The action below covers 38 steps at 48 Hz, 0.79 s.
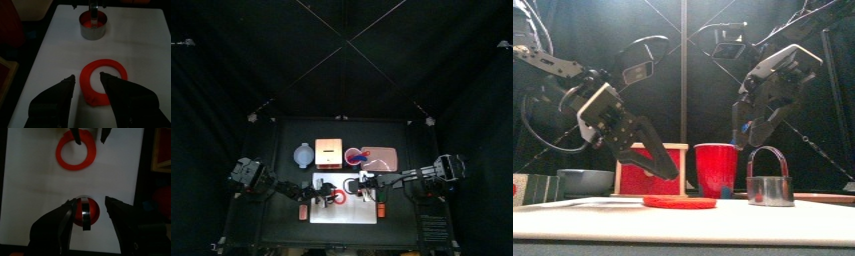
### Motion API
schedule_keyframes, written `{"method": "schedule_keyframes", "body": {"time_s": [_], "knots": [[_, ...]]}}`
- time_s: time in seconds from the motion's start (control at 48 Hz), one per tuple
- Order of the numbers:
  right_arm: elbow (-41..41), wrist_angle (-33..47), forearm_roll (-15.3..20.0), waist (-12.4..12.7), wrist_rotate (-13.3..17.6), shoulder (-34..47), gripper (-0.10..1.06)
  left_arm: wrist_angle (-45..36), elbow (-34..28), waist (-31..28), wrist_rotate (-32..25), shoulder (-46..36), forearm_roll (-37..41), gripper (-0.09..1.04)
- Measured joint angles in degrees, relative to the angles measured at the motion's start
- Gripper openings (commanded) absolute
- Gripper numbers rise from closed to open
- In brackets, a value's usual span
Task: Get the cutter from the drawer then cut the dough then place the extra dough in the bowl
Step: Place the extra dough in the bowl
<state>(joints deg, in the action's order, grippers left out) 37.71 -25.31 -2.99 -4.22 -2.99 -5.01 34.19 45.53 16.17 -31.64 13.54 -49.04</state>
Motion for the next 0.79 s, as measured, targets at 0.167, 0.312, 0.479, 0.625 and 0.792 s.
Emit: {"method": "schedule_keyframes", "body": {"time_s": [0.167, 0.312, 0.479, 0.625, 0.792], "knots": [[0.00, 0.09, -0.35, -1.05, -0.09, 1.05, 0.85, -3.43, -0.62, -2.37, 0.00, 0.97, 0.18, 0.83], [0.00, 0.09, -0.53, -1.58, -0.09, 1.14, 0.85, -6.15, -0.79, -3.34, 0.09, 0.97, 0.88, 0.83], [0.00, 0.09, -0.62, -1.49, -0.09, 1.05, 0.85, -10.20, -1.23, -3.96, 0.44, 0.88, 3.16, 0.83], [-0.09, 0.09, -0.62, -1.49, -0.09, 1.14, 0.85, -13.62, -1.67, -4.04, 0.35, 0.70, 3.96, 0.77], [-0.09, 0.00, -0.53, -1.49, -0.09, 1.14, 0.85, -15.56, -2.29, -4.04, 0.44, 0.62, 4.13, 0.66]]}}
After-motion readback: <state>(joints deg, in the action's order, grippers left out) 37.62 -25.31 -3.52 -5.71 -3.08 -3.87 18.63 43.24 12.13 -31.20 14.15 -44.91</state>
